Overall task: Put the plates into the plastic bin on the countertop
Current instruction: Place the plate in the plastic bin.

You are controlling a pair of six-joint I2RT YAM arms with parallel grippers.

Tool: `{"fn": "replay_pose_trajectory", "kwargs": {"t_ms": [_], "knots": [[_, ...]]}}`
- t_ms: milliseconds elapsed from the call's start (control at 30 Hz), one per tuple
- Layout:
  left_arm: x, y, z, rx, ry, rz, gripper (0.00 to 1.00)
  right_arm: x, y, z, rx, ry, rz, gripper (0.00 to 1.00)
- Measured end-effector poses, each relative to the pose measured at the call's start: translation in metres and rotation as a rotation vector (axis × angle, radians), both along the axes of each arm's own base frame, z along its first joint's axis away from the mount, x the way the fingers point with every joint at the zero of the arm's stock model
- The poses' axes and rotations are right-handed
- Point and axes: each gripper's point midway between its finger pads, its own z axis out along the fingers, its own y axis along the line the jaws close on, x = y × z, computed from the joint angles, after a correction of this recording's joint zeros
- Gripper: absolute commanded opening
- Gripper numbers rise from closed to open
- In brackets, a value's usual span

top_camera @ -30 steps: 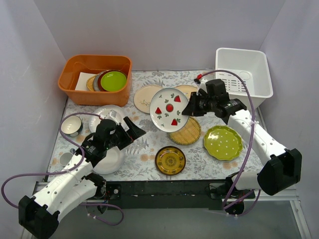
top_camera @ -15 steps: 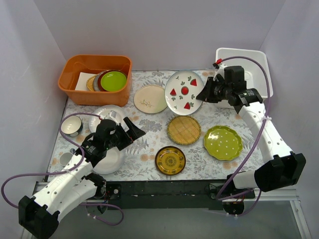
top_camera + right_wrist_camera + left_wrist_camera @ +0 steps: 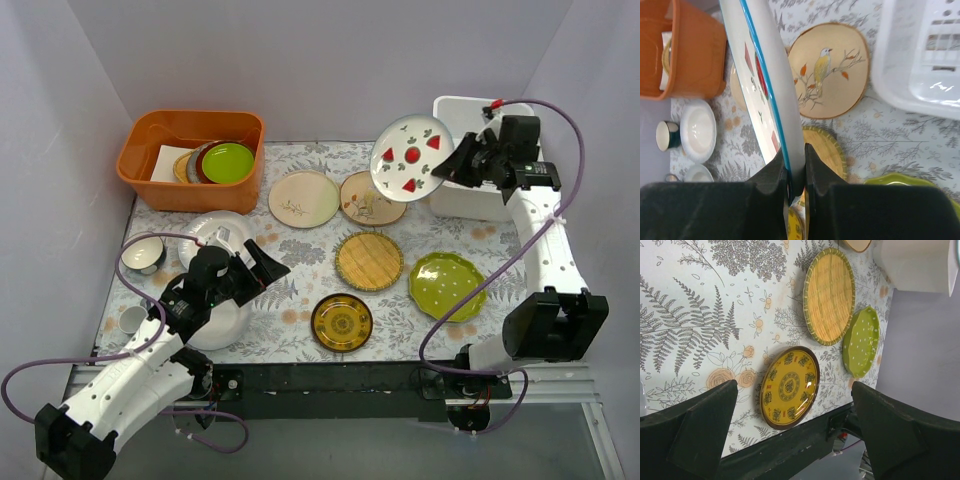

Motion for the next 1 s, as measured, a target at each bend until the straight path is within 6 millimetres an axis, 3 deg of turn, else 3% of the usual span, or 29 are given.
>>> {"fn": "replay_pose_trajectory", "kwargs": {"t_ms": [100,267,533,800,1000], "knots": [[-0.001,0.000,-0.001,0.000,0.002,0.001,0.98,0.016,-0.036,0.013,0.037,-0.018,-0.087,0.01],[-0.002,0.001,-0.006,0.000,0.013,0.004,0.98,0.029,-0.076,0.025,0.053,-0.042,-0.190,0.01],[-0.002,0.001,-0.007,-0.001,0.019,0.004,0.98,0.040,-0.089,0.030,0.065,-0.045,-0.235,0.01],[-0.003,0.000,-0.008,0.000,0.020,-0.003,0.98,0.050,-0.115,0.008,0.021,0.034,-0.356,0.01],[-0.004,-0.001,-0.008,-0.002,0.026,-0.010,0.98,0.057,-0.138,0.005,-0.025,0.062,-0.474,0.01]]}}
